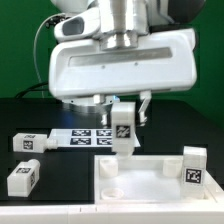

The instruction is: Assemble square table

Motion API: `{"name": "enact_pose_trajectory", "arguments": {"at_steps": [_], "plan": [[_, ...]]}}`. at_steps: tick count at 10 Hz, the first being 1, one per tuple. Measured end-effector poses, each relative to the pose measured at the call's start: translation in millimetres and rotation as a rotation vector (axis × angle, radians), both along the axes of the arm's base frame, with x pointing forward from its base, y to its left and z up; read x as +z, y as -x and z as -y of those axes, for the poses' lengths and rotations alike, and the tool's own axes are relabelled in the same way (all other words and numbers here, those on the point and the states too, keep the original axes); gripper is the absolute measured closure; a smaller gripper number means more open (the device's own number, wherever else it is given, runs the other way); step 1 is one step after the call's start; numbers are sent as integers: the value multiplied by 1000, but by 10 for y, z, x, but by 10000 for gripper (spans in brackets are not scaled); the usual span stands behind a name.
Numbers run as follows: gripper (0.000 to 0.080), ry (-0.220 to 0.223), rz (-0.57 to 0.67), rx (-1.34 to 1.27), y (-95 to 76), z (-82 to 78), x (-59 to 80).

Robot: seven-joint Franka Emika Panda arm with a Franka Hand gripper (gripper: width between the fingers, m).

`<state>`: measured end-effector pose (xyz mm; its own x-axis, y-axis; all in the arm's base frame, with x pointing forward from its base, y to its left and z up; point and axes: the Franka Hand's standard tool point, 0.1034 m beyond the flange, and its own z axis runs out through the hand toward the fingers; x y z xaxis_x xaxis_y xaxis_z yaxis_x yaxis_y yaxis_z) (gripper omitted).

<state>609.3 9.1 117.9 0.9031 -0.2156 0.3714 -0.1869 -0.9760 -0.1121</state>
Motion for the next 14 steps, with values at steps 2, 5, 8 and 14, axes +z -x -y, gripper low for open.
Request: {"name": "enact_pose_trajectory", "arguments": {"at_steps": [2, 5, 8, 14], "plan": [[515, 55, 55, 44, -172, 194, -16], [515, 69, 71, 47, -186, 227, -68], [515, 74, 72, 48, -178, 225, -105], [515, 80, 75, 45, -247, 166, -310]]}}
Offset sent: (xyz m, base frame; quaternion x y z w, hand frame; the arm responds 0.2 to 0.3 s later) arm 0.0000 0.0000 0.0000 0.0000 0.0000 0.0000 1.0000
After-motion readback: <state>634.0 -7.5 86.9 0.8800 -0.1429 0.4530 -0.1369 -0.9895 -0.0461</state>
